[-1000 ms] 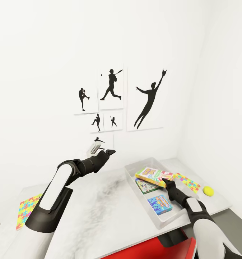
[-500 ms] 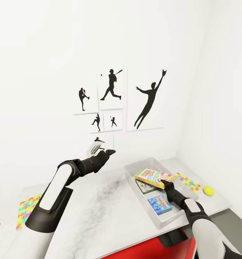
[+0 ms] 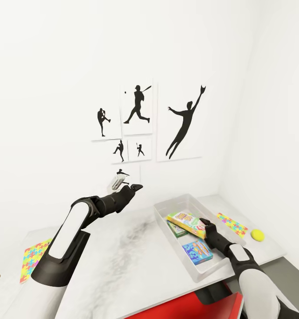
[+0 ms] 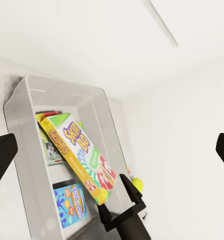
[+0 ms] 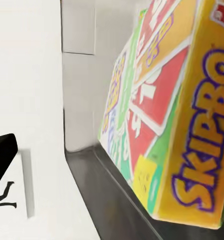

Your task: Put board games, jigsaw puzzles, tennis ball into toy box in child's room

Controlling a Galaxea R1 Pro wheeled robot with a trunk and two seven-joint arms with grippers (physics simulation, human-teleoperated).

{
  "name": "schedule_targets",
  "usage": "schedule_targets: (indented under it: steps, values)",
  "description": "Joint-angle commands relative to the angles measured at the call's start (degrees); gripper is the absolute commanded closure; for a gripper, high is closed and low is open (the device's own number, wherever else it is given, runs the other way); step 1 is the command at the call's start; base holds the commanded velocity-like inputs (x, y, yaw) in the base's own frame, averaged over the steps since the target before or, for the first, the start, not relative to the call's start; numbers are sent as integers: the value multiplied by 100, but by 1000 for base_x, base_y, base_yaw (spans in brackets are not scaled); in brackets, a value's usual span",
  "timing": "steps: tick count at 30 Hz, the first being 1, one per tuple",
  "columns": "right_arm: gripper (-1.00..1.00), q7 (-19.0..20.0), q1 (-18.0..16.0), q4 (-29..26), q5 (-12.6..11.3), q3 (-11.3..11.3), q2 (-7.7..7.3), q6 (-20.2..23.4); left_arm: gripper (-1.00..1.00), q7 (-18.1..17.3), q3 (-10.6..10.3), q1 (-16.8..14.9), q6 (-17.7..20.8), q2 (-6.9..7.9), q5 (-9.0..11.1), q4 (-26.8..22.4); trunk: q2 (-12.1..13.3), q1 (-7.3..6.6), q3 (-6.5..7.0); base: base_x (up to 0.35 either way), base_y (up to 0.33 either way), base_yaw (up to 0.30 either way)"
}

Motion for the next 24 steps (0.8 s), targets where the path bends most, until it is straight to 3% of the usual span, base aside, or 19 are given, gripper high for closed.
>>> schedule_targets:
  steps: [1, 24]
  values:
    - [-100, 11, -5, -1, -12, -42, 3, 42, -100, 47, -5, -4, -5, 4, 44, -5, -5, 2, -3, 0, 0, 0]
    - [-100, -7, -92, -51, -10, -36, -26, 84, -100, 47, -5, -4, -5, 4, 43, -5, -5, 2, -3, 0, 0, 0]
